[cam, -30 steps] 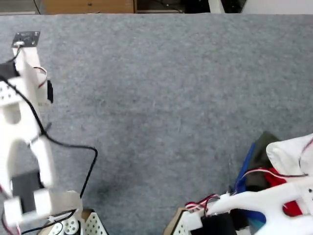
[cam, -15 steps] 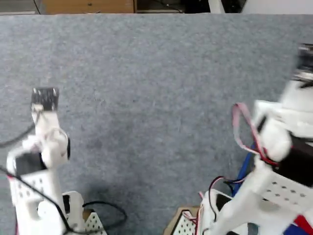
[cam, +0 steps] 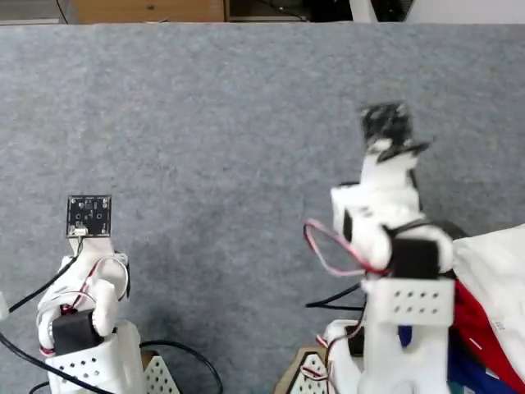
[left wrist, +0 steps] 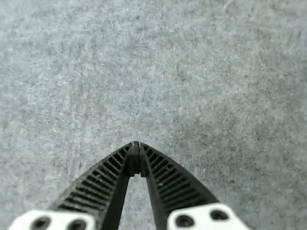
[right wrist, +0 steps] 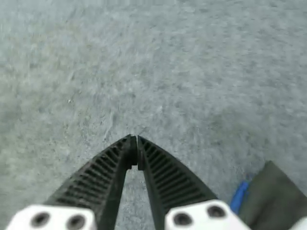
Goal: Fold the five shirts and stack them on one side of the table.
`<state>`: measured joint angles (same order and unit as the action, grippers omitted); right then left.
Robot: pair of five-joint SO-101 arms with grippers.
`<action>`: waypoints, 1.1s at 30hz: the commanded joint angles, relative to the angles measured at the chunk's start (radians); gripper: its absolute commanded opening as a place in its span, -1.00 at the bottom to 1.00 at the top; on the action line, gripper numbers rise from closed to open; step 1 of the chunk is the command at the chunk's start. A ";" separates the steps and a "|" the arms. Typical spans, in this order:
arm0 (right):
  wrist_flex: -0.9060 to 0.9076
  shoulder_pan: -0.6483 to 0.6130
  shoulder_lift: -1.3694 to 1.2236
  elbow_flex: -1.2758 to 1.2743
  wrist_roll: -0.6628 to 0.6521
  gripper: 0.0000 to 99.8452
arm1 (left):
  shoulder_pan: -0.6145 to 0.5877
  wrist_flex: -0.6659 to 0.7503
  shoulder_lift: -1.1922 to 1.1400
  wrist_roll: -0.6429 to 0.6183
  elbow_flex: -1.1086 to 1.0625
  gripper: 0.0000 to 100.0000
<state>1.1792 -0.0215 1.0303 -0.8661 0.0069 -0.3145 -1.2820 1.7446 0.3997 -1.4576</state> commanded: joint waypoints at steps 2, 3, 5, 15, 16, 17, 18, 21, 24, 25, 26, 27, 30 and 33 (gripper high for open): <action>-0.147 -0.012 0.186 -0.266 -0.011 -0.99 | 0.011 0.017 0.076 -0.005 -0.002 -0.96; -0.169 -0.012 0.226 -0.317 -0.011 -0.99 | 0.011 0.015 0.076 -0.005 -0.009 -0.96; -0.203 -0.012 0.308 -0.412 -0.011 -0.99 | 0.011 0.020 0.076 -0.005 -0.032 -0.96; -0.209 -0.013 0.723 -0.760 -0.003 -0.99 | 0.011 0.072 0.076 -0.002 -0.190 -0.96; -0.190 -0.013 0.763 -0.785 -0.003 -0.99 | 0.011 0.095 0.076 -0.003 -0.222 -0.96; -0.169 -0.013 0.805 -0.806 -0.002 -0.99 | 0.012 0.104 0.071 -0.005 -0.236 -0.96; -0.144 -0.013 0.848 -0.820 -0.002 -0.99 | 0.012 0.109 0.076 -0.005 -0.233 -0.96; -0.071 -0.015 0.900 -0.820 0.023 -0.99 | 0.012 0.114 0.076 -0.005 -0.232 -0.96; -0.048 -0.015 0.874 -0.823 0.097 -0.99 | 0.005 0.114 0.076 -0.002 -0.232 -0.96; -0.035 -0.013 0.874 -0.823 0.117 -0.99 | 0.005 0.110 0.076 -0.002 -0.232 -0.96; -0.023 -0.013 0.874 -0.823 0.133 -0.99 | 0.005 0.107 0.076 -0.002 -0.232 -0.96; -0.012 -0.013 0.874 -0.823 0.149 -0.99 | 0.006 0.106 0.073 -0.002 -0.232 -0.96; -0.009 -0.013 0.874 -0.825 0.187 -0.99 | 0.006 0.106 0.071 -0.002 -0.232 -0.96; -0.009 -0.013 0.874 -0.825 0.207 -0.99 | 0.006 0.106 0.071 -0.002 -0.232 -0.96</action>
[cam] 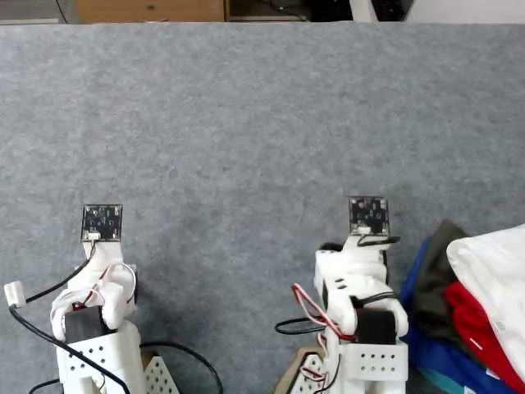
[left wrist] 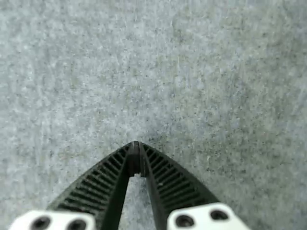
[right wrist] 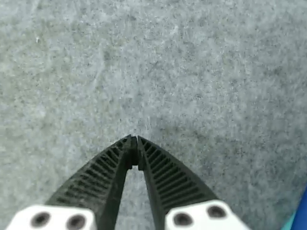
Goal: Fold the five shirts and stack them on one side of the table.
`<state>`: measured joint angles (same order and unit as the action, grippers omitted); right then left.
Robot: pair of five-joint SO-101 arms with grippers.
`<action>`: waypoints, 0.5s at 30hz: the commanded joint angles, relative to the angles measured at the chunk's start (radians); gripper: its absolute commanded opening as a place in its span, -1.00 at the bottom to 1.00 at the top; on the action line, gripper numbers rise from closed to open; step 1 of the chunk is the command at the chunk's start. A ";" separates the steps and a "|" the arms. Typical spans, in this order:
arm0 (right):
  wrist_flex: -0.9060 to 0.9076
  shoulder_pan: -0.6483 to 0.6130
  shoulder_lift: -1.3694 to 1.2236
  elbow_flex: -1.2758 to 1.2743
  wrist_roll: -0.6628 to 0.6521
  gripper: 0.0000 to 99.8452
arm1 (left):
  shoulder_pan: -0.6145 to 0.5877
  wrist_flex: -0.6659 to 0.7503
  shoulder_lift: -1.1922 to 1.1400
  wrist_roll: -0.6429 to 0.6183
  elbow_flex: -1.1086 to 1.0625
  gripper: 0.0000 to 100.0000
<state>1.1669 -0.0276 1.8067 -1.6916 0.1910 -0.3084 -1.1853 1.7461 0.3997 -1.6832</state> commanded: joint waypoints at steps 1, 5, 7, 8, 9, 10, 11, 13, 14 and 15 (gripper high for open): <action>0.003 -0.007 0.097 0.001 0.028 -0.99 | 0.000 0.009 0.070 -0.002 -0.006 -0.96; 0.005 -0.007 0.093 0.001 0.023 -0.99 | 0.000 0.009 0.070 -0.002 -0.006 -0.96; 0.005 -0.005 0.090 0.001 0.023 -0.99 | 0.000 0.009 0.070 -0.002 -0.006 -0.96; 0.005 -0.005 0.090 0.001 0.023 -0.99 | 0.000 0.009 0.070 -0.002 -0.006 -0.96; 0.005 -0.005 0.090 0.001 0.021 -0.99 | 0.000 0.009 0.070 -0.002 -0.006 -0.96; 0.005 -0.005 0.090 0.001 0.021 -0.99 | 0.000 0.009 0.070 -0.002 -0.006 -0.96; 0.005 -0.005 0.090 0.001 0.021 -0.99 | 0.000 0.009 0.070 -0.002 -0.006 -0.96; 0.005 -0.005 0.090 0.001 0.020 -0.99 | 0.000 0.009 0.070 -0.002 -0.006 -0.96; 0.005 -0.005 0.090 0.001 0.020 -0.99 | 0.000 0.009 0.070 -0.002 -0.006 -0.96; 0.005 -0.005 0.090 0.001 0.020 -0.99 | 0.000 0.009 0.070 -0.002 -0.006 -0.96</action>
